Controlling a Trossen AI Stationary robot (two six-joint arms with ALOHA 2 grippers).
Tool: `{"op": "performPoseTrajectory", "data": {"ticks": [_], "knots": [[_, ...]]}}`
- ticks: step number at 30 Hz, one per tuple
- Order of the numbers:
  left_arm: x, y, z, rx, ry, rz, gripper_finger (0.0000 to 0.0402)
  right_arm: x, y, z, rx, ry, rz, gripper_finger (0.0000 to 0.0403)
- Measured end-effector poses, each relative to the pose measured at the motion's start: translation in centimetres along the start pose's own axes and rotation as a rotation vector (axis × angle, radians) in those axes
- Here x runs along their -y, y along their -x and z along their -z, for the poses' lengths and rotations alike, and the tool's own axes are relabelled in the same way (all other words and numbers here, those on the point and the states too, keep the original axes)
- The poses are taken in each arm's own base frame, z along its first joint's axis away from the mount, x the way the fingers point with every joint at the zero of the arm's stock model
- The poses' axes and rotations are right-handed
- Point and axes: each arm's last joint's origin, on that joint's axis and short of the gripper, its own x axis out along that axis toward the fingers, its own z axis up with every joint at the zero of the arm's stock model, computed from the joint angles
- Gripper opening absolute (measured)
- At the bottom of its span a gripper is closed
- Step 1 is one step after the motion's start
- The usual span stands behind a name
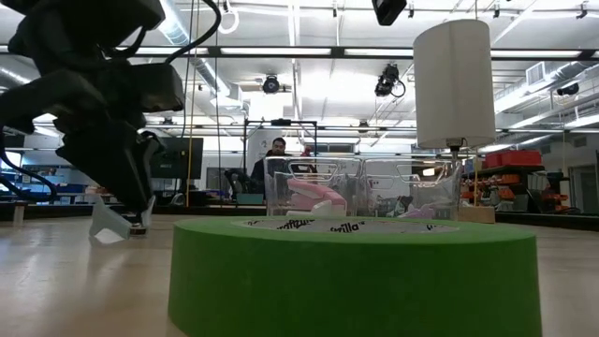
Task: Pick and place Stapler, Stapler remover, tape
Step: Put the blue staple remover into the right transparent bin
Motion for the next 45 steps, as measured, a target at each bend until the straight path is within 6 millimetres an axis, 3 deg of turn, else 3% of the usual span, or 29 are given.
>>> {"op": "performPoseTrajectory", "data": {"ticks": [5, 12, 19, 26, 31, 37, 45], "knots": [[0.1, 0.0, -0.1, -0.002, -0.002, 0.012, 0.0011, 0.0, 0.0, 0.1, -0.006, -0.001, 0.009, 0.0197], [-0.1, -0.2, 0.3, -0.027, -0.010, -0.008, 0.0002, 0.1, 0.0, 0.1, -0.014, -0.001, 0.010, 0.0197], [0.0, -0.1, 0.1, -0.012, 0.002, -0.006, 0.0002, 0.1, 0.0, 0.3, -0.025, -0.002, 0.012, 0.0197], [0.1, -0.1, 0.2, -0.042, 0.075, 0.047, 0.0018, 0.1, 0.0, 0.3, -0.031, -0.004, 0.013, 0.0197], [-0.6, 0.1, -0.5, -0.011, 0.187, -0.005, 0.0018, 0.1, 0.0, 0.3, -0.030, -0.004, 0.022, 0.0197], [-0.7, 1.1, -2.4, -0.055, 0.229, -0.010, 0.0028, 0.2, 0.0, 0.4, -0.042, -0.008, 0.041, 0.0197], [1.8, 5.1, -6.1, -0.150, 0.233, 0.032, 0.0085, 0.2, 0.0, 0.6, -0.055, -0.009, 0.043, 0.0197]]}}
